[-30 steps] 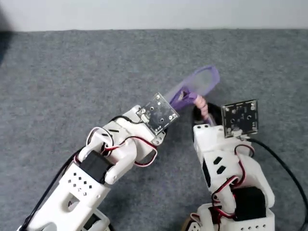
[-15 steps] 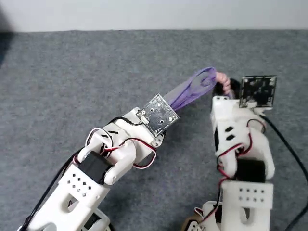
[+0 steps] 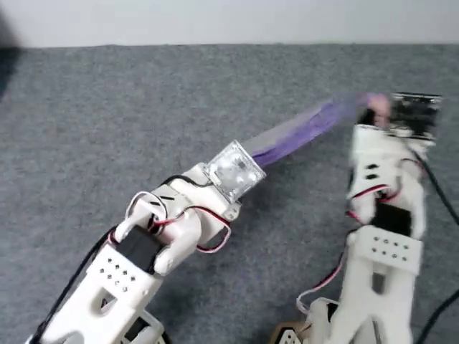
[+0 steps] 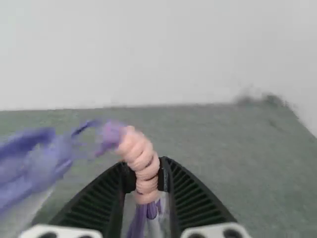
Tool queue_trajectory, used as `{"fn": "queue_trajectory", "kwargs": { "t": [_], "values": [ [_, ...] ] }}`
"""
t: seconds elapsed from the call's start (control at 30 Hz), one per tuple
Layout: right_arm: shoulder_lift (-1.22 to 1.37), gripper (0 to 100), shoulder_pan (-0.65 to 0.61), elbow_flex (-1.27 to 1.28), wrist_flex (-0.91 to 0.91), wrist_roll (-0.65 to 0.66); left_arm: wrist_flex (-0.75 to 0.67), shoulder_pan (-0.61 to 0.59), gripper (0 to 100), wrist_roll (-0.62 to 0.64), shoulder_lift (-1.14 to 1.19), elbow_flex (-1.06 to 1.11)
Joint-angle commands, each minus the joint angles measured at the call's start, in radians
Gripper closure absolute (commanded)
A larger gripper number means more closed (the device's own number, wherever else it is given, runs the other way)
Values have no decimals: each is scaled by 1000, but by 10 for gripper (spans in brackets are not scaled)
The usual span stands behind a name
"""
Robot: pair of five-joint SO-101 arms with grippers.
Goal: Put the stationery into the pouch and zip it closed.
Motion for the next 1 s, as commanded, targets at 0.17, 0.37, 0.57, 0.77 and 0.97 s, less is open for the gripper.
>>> {"fn": "queue_trajectory", "kwargs": {
  "t": [0.17,0.37,0.57,0.77,0.97],
  "values": [
    [65,991,82,-40,-61,8,8,2,991,-2,-20,-12],
    [64,991,67,-41,-56,6,8,2,990,-2,-20,-15],
    [64,991,65,-35,-54,6,8,0,988,-2,-20,-19],
    [70,991,70,54,-54,9,69,-21,987,-2,-124,-18],
    [76,991,2,221,-56,5,210,-215,972,-2,-236,-18]
  ]
}}
